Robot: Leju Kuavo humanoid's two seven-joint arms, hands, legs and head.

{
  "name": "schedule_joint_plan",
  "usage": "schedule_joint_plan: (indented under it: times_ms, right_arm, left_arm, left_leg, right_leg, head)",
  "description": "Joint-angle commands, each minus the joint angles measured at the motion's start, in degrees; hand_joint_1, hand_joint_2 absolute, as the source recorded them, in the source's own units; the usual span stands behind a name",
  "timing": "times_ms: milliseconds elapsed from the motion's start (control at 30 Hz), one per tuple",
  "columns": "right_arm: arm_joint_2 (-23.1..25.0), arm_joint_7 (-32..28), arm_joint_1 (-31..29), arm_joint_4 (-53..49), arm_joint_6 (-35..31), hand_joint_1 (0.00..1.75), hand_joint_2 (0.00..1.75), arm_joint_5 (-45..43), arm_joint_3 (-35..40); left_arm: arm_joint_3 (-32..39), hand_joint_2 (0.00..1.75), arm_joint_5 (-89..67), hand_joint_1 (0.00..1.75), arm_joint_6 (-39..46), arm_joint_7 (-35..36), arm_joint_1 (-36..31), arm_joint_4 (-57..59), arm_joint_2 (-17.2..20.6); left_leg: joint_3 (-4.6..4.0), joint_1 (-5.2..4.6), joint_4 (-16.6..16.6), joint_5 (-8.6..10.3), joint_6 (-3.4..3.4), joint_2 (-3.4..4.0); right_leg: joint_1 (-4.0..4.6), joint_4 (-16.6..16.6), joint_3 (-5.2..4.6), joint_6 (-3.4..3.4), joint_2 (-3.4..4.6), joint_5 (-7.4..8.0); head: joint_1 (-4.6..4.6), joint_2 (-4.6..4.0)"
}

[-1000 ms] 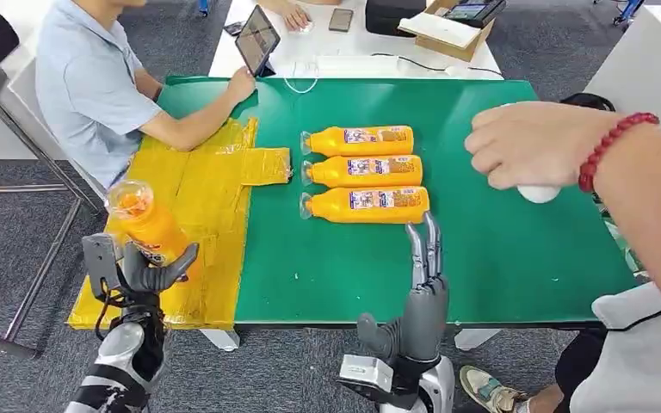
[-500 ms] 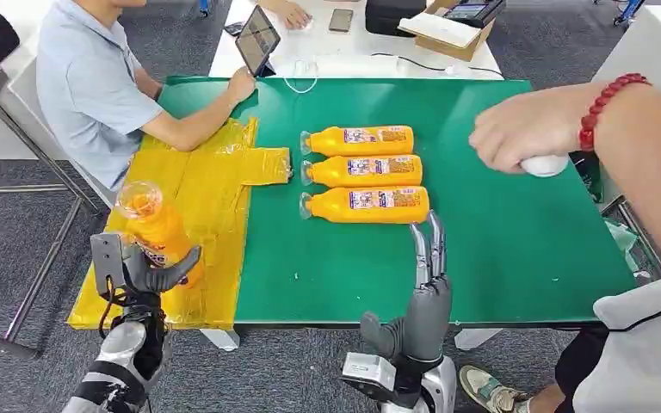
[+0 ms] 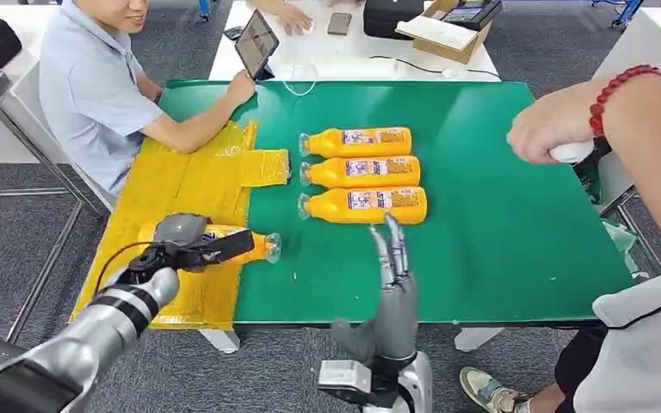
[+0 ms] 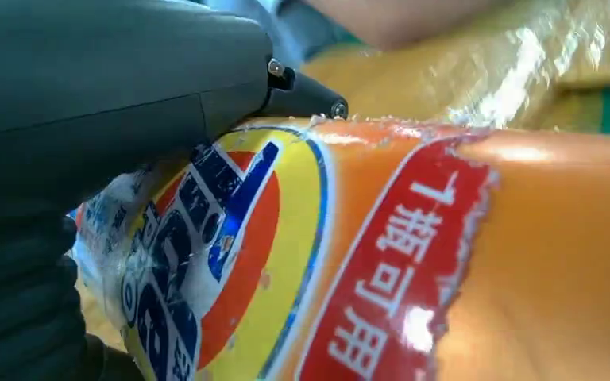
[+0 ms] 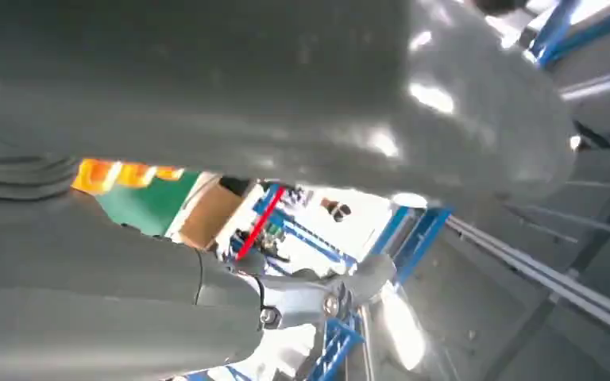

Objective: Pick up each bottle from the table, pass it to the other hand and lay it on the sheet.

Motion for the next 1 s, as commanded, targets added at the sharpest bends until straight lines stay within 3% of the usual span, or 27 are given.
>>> schedule_joint_plan:
  times_ms: [33,100,133,167,200,233,267,400,500,567,767,867,1000]
  right_arm:
    - [-0.18,0.06,-1.22,7.05,-0.05,0.00,0.00,-0.51,2.07]
    - [-0.03,0.06,-1.47,7.38,-0.05,0.00,0.00,-1.01,1.89]
    - [0.13,0.06,-1.60,7.58,-0.05,0.00,0.00,-0.93,1.75]
    - [0.13,0.06,-1.63,7.61,-0.05,0.00,0.00,-0.98,1.78]
    - [0.09,0.06,-1.70,7.80,-0.05,0.00,0.00,-1.13,1.82]
    - [0.04,0.06,-1.69,7.81,-0.05,0.00,0.00,-1.02,1.81]
    - [0.04,0.06,-1.71,8.06,-0.05,0.00,0.00,-1.03,1.70]
    - [-0.02,0.06,-1.59,7.99,-0.05,0.00,0.00,-0.92,1.36]
    - [-0.86,0.06,-1.47,8.09,-0.05,0.00,0.00,-1.56,1.86]
    - [-0.92,0.06,-0.94,7.49,-0.05,0.00,0.00,-0.65,0.96]
    - [-1.03,0.06,-0.26,6.58,-0.05,0.00,0.00,-0.42,0.04]
    - [-0.72,0.06,0.50,5.91,-0.05,0.00,0.00,1.25,-1.43]
    - [-0.51,0.06,0.80,5.52,-0.05,0.00,0.00,1.43,-2.02]
  left_arm:
    - [-9.42,1.75,-4.52,1.75,-4.74,0.19,-2.69,8.34,-3.02]
    - [-8.68,1.75,-3.90,1.75,-6.18,-0.32,-3.08,8.79,-3.70]
    - [-7.23,1.75,-2.33,1.62,-6.95,-1.33,-3.02,9.02,-4.16]
    - [-5.65,1.75,-0.50,1.34,-7.53,-2.51,-2.74,9.10,-4.54]
    - [-4.19,1.75,1.29,0.30,-8.32,-4.04,-2.37,9.18,-4.81]
    - [-2.70,1.75,3.14,0.07,-9.29,-5.40,-1.85,9.35,-4.96]
    - [-1.85,1.75,4.18,0.00,-9.66,-6.12,-1.63,9.36,-4.86]
    - [-0.61,1.75,5.56,0.00,-9.14,-6.95,-1.06,8.96,-4.82]
    - [8.31,1.75,16.91,0.00,-11.95,-15.65,1.13,6.65,-5.59]
    - [11.83,1.75,21.92,0.00,-9.57,-18.58,3.42,2.77,-5.53]
    - [14.28,1.75,26.24,0.00,-8.26,-19.60,6.89,-3.18,-4.05]
    - [13.12,1.75,24.23,0.00,-3.04,-16.05,9.11,-6.91,-2.24]
    - [13.15,1.75,24.28,0.00,-2.79,-15.28,9.78,-7.80,-1.85]
  left_leg:
    - [0.12,0.04,-0.09,0.01,-0.07,0.01]
    - [0.12,0.09,-0.08,0.01,-0.08,0.04]
    - [0.11,0.08,-0.05,0.00,-0.07,0.06]
    - [0.09,0.04,-0.04,0.00,-0.05,0.04]
    - [0.10,0.07,-0.05,0.00,-0.07,0.05]
    - [0.11,0.09,-0.09,0.02,-0.09,0.07]
    - [0.12,0.02,-0.07,0.00,-0.05,0.05]
    - [0.20,0.05,-0.12,-0.01,-0.10,0.12]
    - [0.23,0.03,-0.12,0.00,-0.08,-0.03]
    - [0.24,-0.02,-0.12,0.00,-0.05,-0.03]
    - [0.20,0.00,-0.09,-0.01,-0.06,0.01]
    - [0.20,-0.02,-0.08,-0.02,-0.07,0.05]
    - [0.21,0.05,-0.09,-0.04,-0.10,0.09]
  right_leg:
    - [0.05,-0.10,0.13,-0.11,-0.04,0.01]
    - [0.10,-0.14,0.15,-0.13,-0.02,0.04]
    - [0.09,-0.11,0.14,-0.12,0.01,0.03]
    - [0.04,-0.08,0.11,-0.08,0.02,0.02]
    - [0.07,-0.11,0.13,-0.11,0.01,0.04]
    - [0.09,-0.16,0.16,-0.15,0.01,0.06]
    - [0.02,-0.10,0.17,-0.09,0.03,0.02]
    - [0.06,-0.16,0.25,-0.15,0.10,0.04]
    - [0.03,-0.18,0.33,-0.13,0.00,0.02]
    - [-0.02,-0.14,0.31,-0.08,0.02,0.01]
    - [0.01,-0.13,0.26,-0.10,0.02,0.00]
    - [-0.01,-0.10,0.23,-0.10,0.08,-0.01]
    - [0.06,-0.14,0.24,-0.15,0.08,0.00]
  head:
    - [-0.04,0.00]
    - [0.00,0.00]
    - [0.00,0.00]
    - [-0.02,0.00]
    - [0.00,0.00]
    - [-0.02,0.00]
    - [-0.02,0.00]
    - [-0.02,0.00]
    - [-0.02,0.00]
    - [-0.02,0.00]
    - [-0.02,0.00]
    - [-0.02,0.00]
    - [-0.02,0.00]
